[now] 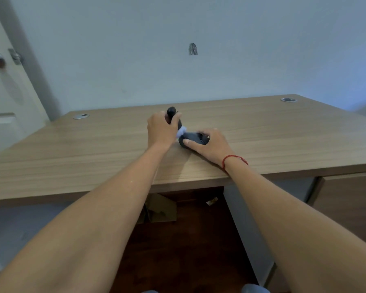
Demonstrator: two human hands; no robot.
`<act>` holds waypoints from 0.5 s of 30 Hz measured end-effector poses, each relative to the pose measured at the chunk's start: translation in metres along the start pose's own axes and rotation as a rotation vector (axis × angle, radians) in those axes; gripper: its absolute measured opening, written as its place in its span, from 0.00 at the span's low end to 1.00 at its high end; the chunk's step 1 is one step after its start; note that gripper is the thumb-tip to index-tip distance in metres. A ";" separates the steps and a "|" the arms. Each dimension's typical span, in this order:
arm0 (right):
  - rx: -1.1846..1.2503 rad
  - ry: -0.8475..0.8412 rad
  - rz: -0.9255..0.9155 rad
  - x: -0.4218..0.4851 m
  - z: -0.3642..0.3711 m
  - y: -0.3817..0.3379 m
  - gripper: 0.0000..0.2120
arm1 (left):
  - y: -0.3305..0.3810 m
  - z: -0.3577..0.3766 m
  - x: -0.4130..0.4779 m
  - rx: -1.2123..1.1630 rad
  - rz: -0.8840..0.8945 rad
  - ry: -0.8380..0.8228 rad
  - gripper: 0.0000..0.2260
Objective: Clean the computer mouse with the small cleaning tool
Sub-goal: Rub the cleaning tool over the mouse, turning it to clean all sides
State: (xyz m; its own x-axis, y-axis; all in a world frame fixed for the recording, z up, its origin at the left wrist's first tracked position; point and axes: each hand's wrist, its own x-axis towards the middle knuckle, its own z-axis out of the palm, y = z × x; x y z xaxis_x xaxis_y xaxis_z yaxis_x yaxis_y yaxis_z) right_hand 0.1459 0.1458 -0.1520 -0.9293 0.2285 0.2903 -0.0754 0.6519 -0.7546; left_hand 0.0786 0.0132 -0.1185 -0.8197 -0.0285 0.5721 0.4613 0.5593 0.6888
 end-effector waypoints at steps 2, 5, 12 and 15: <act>0.013 0.015 0.002 0.001 0.000 0.001 0.22 | -0.002 0.002 -0.006 0.020 0.004 -0.021 0.18; 0.071 0.022 0.037 0.001 0.000 0.005 0.29 | -0.014 0.001 -0.011 0.177 0.012 -0.065 0.18; 0.146 0.048 0.058 0.002 -0.003 0.005 0.35 | 0.004 0.006 -0.014 0.024 0.113 0.039 0.18; 0.135 0.041 0.053 -0.001 -0.002 0.004 0.35 | -0.013 0.004 -0.011 0.194 0.102 -0.016 0.18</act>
State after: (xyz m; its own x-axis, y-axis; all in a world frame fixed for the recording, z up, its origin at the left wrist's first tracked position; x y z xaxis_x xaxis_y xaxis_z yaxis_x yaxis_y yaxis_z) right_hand 0.1471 0.1499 -0.1537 -0.9180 0.2909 0.2695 -0.0772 0.5355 -0.8410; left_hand 0.0809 0.0094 -0.1354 -0.7781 0.0484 0.6262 0.4692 0.7077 0.5283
